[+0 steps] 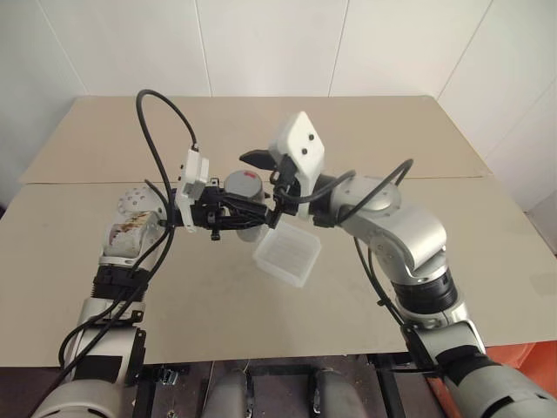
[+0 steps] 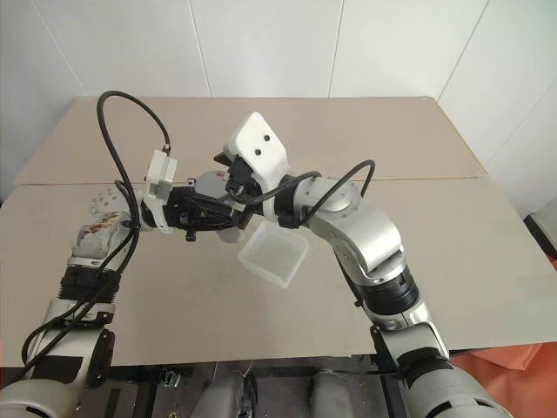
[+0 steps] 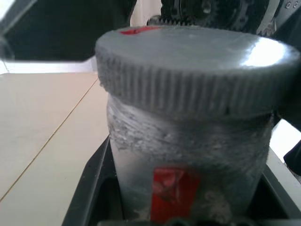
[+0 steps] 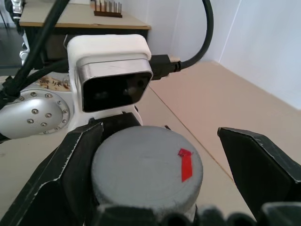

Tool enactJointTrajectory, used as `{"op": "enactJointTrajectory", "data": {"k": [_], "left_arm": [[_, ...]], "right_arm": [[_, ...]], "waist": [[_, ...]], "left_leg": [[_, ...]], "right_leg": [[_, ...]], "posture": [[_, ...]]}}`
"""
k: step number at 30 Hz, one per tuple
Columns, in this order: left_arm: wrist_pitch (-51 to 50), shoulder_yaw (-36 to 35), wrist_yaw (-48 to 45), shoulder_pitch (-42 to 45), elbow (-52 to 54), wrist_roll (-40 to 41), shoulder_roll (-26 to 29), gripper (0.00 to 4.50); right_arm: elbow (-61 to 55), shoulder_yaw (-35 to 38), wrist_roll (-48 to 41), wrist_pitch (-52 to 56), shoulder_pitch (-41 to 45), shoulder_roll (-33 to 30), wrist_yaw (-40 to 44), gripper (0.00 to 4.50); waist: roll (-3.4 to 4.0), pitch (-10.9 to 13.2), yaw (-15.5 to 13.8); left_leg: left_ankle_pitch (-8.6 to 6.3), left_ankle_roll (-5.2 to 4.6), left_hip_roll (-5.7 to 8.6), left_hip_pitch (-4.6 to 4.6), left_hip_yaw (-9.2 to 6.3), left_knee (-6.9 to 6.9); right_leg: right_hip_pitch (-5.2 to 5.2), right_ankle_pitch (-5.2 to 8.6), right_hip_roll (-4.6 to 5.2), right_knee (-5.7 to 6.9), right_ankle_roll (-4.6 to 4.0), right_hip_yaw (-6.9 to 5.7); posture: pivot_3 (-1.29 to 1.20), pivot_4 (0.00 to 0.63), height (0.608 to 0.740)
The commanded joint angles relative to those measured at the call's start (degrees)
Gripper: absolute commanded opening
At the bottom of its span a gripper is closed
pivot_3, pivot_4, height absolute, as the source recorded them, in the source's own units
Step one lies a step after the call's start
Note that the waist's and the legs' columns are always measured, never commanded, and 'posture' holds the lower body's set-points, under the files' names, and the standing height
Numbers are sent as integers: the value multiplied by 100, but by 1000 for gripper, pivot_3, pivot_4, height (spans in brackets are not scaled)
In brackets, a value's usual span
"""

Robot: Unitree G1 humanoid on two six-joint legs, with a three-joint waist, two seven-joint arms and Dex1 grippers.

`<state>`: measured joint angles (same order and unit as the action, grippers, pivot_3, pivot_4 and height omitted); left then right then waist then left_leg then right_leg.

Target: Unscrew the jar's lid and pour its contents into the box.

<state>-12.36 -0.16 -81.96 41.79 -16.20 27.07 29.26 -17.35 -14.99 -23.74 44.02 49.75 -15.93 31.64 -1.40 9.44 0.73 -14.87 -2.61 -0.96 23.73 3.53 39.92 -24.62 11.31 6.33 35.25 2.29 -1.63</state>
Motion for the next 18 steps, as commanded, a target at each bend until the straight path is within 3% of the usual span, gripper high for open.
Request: {"op": "enactJointTrajectory", "data": {"k": [1, 9, 18], "left_arm": [[104, -101, -68, 100, 121, 58, 110, 1948], [108, -110, -92, 40, 145, 70, 213, 1948], [155, -94, -161, 108, 71, 56, 233, 1948]], "right_arm": [[-50, 460, -24, -2, 69, -175, 2, 4460], [-345, 923, -415, 8, -250, -755, 277, 4460], [-652, 911, -677, -148, -526, -1112, 734, 4460]], "waist": [[0, 0, 2], [0, 0, -3], [0, 0, 1]], "left_leg": [[0, 0, 0, 0, 0, 0], [-1, -1, 0, 0, -1, 0], [-1, -2, -2, -1, 0, -1]], "right_leg": [[0, 0, 0, 0, 0, 0], [0, 0, 0, -1, 0, 0], [0, 0, -1, -1, 0, 0]], "posture": [[0, 150, 740], [0, 150, 740], [0, 150, 740]]}}
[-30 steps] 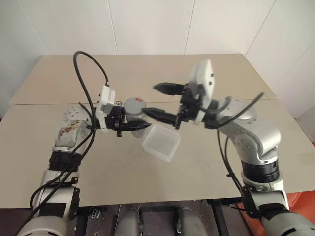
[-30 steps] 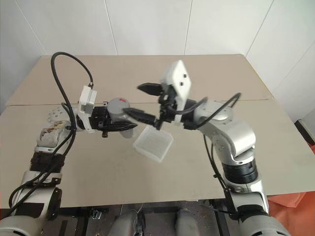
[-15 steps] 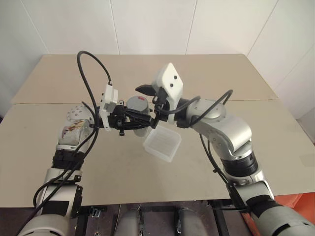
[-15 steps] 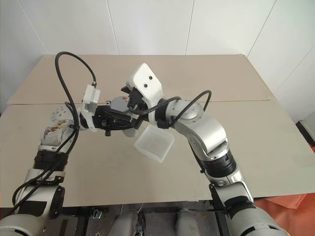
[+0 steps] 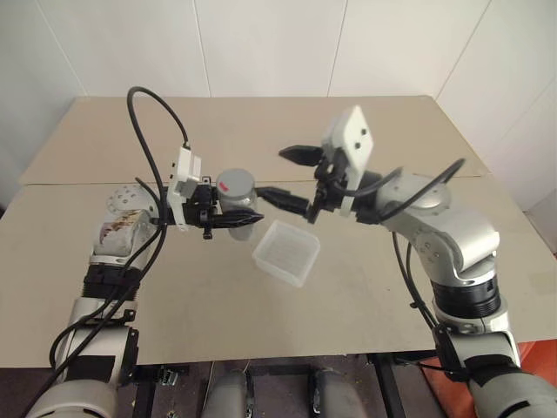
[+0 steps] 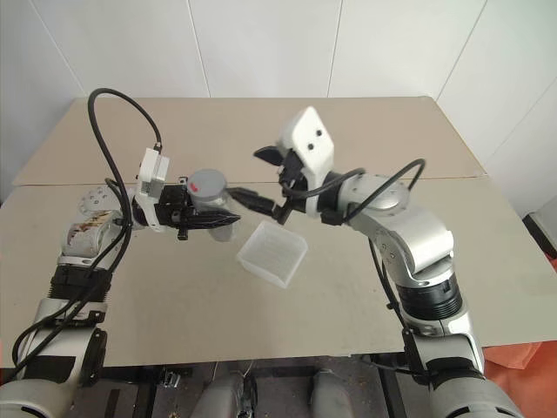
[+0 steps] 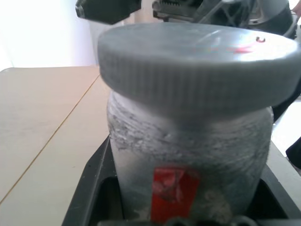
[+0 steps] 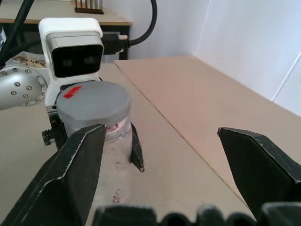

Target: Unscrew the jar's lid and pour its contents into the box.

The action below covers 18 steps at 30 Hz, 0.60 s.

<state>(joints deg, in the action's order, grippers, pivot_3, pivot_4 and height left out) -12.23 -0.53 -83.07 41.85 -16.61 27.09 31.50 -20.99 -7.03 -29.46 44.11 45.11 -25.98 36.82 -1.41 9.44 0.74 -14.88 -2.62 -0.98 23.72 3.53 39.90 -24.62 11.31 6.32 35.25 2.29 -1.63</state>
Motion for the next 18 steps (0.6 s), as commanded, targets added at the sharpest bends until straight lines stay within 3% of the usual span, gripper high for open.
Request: {"op": "enactJointTrajectory", "data": {"k": [1, 7, 18], "left_arm": [[146, -58, -52, 103, 112, 50, 7, 1948], [186, -62, -57, 114, 88, 42, 6, 1948], [219, -10, -17, 128, 109, 22, -79, 1948]], "right_arm": [[-330, 115, -142, -177, -96, -145, 312, 4460], [-487, 43, -257, -289, -177, -171, 698, 4460], [34, -433, 101, -86, 445, 599, 233, 4460]], "waist": [[0, 0, 0], [0, 0, -1], [0, 0, -8]], "left_leg": [[0, 0, 0, 1, 0, 0], [-1, -1, 0, 1, -1, 1], [0, 0, 1, 1, 0, 2]], "right_leg": [[0, 0, 0, -2, 0, 0], [0, 0, 0, -1, 0, 0], [0, 0, 0, 2, 0, 1]], "posture": [[0, 150, 740], [0, 150, 740], [0, 150, 740]]}}
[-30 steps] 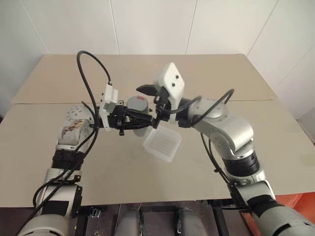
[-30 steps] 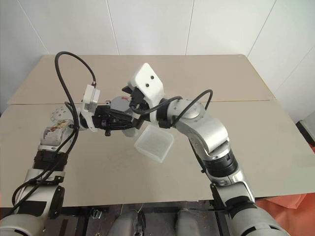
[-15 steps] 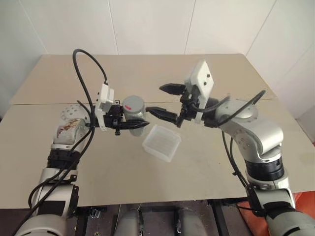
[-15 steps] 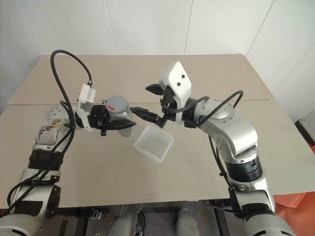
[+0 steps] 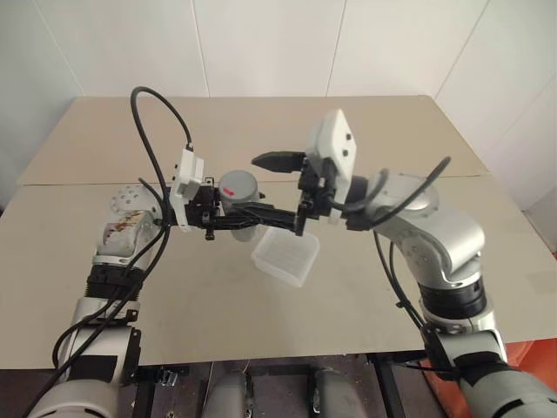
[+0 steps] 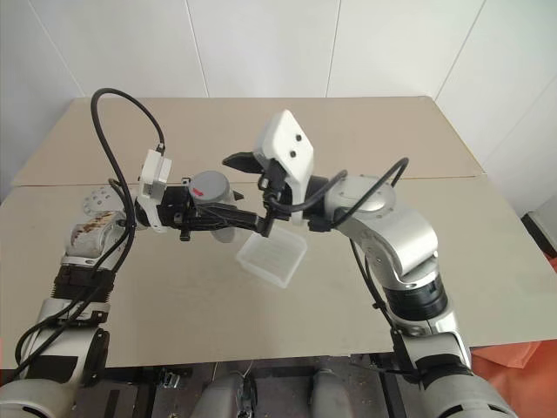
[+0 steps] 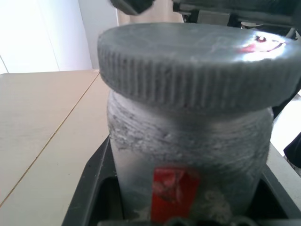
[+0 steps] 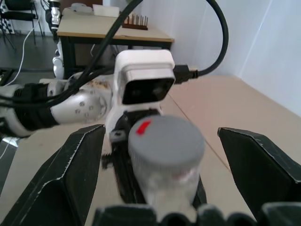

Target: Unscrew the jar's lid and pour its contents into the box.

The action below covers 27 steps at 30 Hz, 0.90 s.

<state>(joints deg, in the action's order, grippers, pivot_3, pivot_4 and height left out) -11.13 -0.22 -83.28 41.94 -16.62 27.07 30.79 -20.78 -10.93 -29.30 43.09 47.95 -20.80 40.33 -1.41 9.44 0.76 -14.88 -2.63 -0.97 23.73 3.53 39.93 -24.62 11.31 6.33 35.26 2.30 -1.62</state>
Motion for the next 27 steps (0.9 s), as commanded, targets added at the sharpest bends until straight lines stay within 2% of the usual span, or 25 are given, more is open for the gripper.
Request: {"op": "enactJointTrajectory", "data": {"k": [1, 5, 8, 10, 12, 19, 22, 25, 27], "left_arm": [[109, -44, 3, 114, 118, 26, -3, 1948], [110, -55, 10, 69, 161, 24, 23, 1948], [120, -62, 21, 44, 183, 18, 37, 1948], [126, -63, 28, 29, 195, 16, 43, 1948], [138, -64, 31, 12, 195, 15, 53, 1948], [210, -12, 53, -55, 148, -26, 33, 1948], [290, -8, 196, -58, 96, -112, -22, 1948], [363, -53, 397, -58, 87, -169, -92, 1948], [429, -61, 509, -74, 108, -221, -111, 1948]], "right_arm": [[57, -72, 100, 37, 196, 126, -140, 4460], [232, -122, 105, 166, 298, 270, -181, 4460], [327, -84, 85, 194, 338, 330, -218, 3893], [346, 5, 18, 216, 360, 357, -230, 3184], [360, 188, -136, 323, 396, 413, -261, 2788], [459, 1497, -1338, 1055, 602, 613, -730, 2788], [243, 1309, -651, 708, 210, 164, -951, 2788], [131, 926, 387, 67, -768, -520, -1136, 2788], [94, 871, 669, -110, -1246, -747, -1214, 2788]], "waist": [[0, 0, -14], [0, 0, -5], [0, 0, -3], [0, 0, -2], [0, 0, -3], [0, 0, -10], [0, 0, -20], [-1, -1, -53], [-1, -1, -66]], "left_leg": [[0, 0, 0, 1, -1, 0], [0, 0, 0, 1, 0, 0], [1, 1, 0, 0, 0, 0], [1, 1, 0, 0, -1, 0], [1, 1, 0, 0, -1, 0], [1, 2, -1, 0, -2, 0], [1, 1, -1, 0, -1, -1], [0, -1, 2, 1, 0, -1], [-2, -3, 5, 1, 4, 0]], "right_leg": [[0, 0, 0, 0, 0, -1], [0, 0, 0, 0, 0, 0], [0, 0, 0, 1, 0, -1], [0, 0, 0, 1, 0, -1], [0, 0, 0, 1, 0, -1], [0, 0, 1, 1, 0, -3], [1, 0, 0, 0, 0, -2], [6, 0, 3, -5, 0, -5], [12, 1, 5, -10, 1, -8]], "posture": [[0, 150, 740], [0, 150, 740], [0, 150, 740], [0, 150, 740], [0, 150, 740], [0, 150, 740], [0, 150, 740], [0, 150, 740], [0, 150, 740]]}}
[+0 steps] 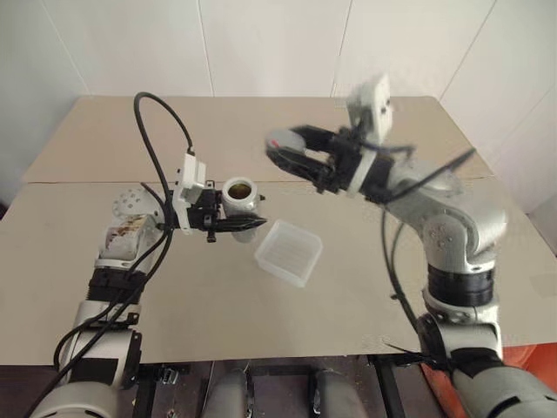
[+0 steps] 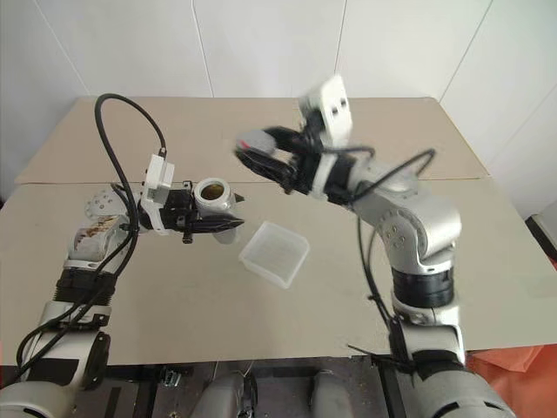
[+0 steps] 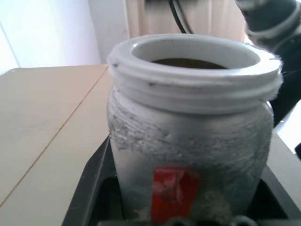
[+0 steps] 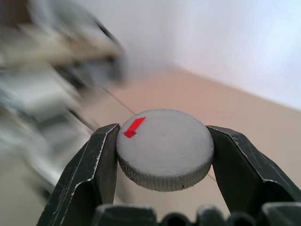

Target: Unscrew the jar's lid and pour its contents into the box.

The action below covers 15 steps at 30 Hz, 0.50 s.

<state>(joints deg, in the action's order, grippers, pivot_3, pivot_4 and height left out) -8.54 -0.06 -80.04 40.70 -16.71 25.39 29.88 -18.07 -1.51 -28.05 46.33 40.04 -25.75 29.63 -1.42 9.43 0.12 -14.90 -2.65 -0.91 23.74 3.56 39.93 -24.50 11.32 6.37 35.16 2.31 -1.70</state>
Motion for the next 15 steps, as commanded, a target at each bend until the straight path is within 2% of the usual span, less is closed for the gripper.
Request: {"op": "enactJointTrajectory", "data": {"k": [1, 4, 8, 10, 11, 13, 15], "left_arm": [[251, -69, 314, 20, 126, -148, -38, 1948], [398, -86, 646, -48, 159, -312, -95, 1948], [795, -28, 1386, -68, 139, -767, -286, 1948], [1097, 49, 1766, -72, 98, -1095, -386, 1948], [1287, 104, 1945, -77, 70, -1288, -418, 1948], [1814, 256, 2270, -82, -43, -1745, -426, 1948], [2790, 505, 2848, -30, -351, -2550, -371, 1948]], "right_arm": [[-197, 3, 672, -582, -943, -358, -171, 2788], [-215, 149, 885, -821, -1928, -473, -241, 2788], [4, -25, 1067, -967, -2572, -426, -192, 2788], [79, -96, 1103, -967, -2664, -439, -104, 3505], [69, -108, 1095, -942, -2687, -471, -33, 3664], [-16, -41, 1050, -858, -2696, -512, 54, 4325], [-209, 139, 900, -684, -2674, -658, 224, 4483]], "waist": [[0, 0, 3], [0, 0, -2], [-1, 0, 58], [-1, 0, 62], [-1, 0, 59], [-1, 0, 54], [-1, 0, 44]], "left_leg": [[0, 0, 0, 1, 5, 0], [0, 1, -2, 1, 4, -2], [0, 0, -1, -10, 0, -1], [-1, -2, -1, -29, 1, -1], [-1, -2, 0, -37, 1, -2], [-1, -2, -1, -42, 0, -3], [-1, -2, 1, -44, 1, -3]], "right_leg": [[-2, 0, 0, -1, 0, 2], [-2, 0, -1, -1, 1, -1], [-1, 0, -1, -6, 1, 15], [12, 0, -1, -14, 2, 22], [15, 0, -1, -14, 2, 24], [18, 0, -2, -12, 2, 25], [18, 0, -1, -12, 1, 28]], "posture": [[0, 150, 740], [0, 150, 740], [0, 150, 740], [0, 150, 740], [0, 150, 740], [0, 150, 740], [0, 150, 740]]}}
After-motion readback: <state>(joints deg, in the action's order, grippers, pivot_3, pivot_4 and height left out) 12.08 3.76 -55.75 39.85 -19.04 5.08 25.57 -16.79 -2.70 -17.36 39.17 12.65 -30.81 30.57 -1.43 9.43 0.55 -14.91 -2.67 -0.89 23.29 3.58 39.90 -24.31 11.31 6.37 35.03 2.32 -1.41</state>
